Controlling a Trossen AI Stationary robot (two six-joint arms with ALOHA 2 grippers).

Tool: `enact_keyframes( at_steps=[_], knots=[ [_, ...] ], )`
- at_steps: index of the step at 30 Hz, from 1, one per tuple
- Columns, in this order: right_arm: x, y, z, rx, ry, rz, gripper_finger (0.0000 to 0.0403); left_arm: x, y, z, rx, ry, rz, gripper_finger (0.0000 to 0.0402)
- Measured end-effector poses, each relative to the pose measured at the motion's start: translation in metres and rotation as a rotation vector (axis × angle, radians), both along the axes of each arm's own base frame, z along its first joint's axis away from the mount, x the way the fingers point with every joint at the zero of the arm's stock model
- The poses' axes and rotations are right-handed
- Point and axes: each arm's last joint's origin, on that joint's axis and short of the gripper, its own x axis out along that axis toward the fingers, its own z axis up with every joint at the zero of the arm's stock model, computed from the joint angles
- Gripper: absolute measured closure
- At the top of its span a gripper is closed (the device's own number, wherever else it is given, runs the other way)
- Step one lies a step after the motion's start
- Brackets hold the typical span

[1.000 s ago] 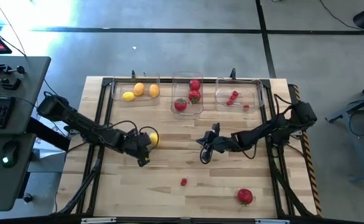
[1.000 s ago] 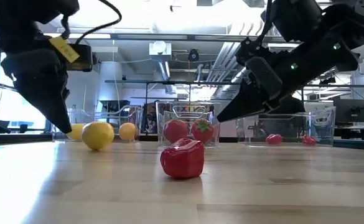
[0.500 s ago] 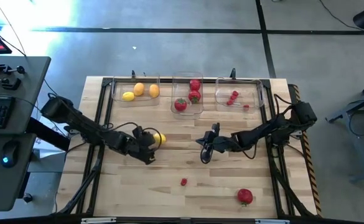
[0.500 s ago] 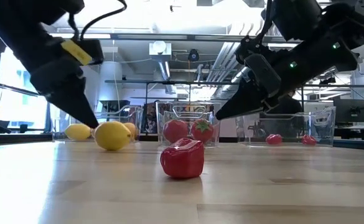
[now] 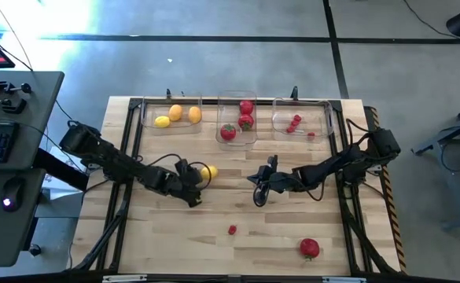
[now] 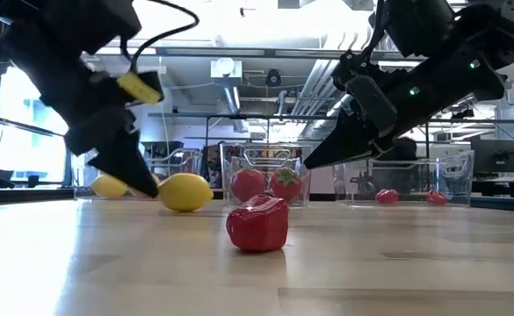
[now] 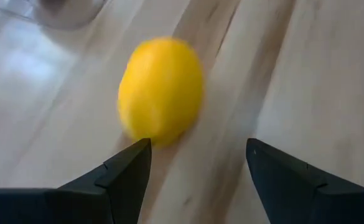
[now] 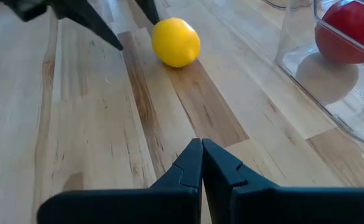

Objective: Sort produce into baskets
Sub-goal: Put the lemon into the left transparent bin

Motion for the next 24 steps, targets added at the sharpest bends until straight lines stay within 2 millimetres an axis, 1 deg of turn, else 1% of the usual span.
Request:
enact_keyframes(
  at_steps=[3, 6, 9, 11, 16, 18, 20, 24],
  knots=[
    [0.000, 0.000, 0.000, 0.000, 0.000, 0.000, 0.0403, 0.002, 0.000, 0.002, -0.042, -0.060, 0.064, 0.0151],
    [0.000, 0.000, 0.000, 0.001, -0.001, 0.000, 0.0403, 0.001, 0.004, 0.000, 0.009, -0.062, 0.131, 0.0151],
    [0.000, 0.000, 0.000, 0.002, -0.001, -0.001, 0.0403, 0.001, 0.008, 0.000, 0.068, -0.057, 0.137, 0.0151],
    [0.000, 0.000, 0.000, 0.002, -0.001, -0.001, 0.0403, 0.003, 0.008, 0.001, 0.109, -0.049, 0.094, 0.0151],
    [0.000, 0.000, 0.000, 0.000, 0.000, 0.000, 0.0403, 0.006, 0.009, 0.003, 0.218, 0.023, -0.083, 0.0151],
    [0.000, 0.000, 0.000, 0.000, 0.000, 0.000, 0.0403, 0.008, 0.014, 0.003, 0.212, 0.036, -0.091, 0.0151],
    [0.000, 0.000, 0.000, 0.000, 0.000, 0.000, 0.0403, 0.010, 0.022, 0.002, 0.165, 0.042, -0.078, 0.0151],
    [0.000, 0.000, 0.000, 0.000, 0.000, 0.000, 0.0403, 0.012, 0.035, 0.001, 0.092, 0.033, -0.014, 0.0151]
  ],
)
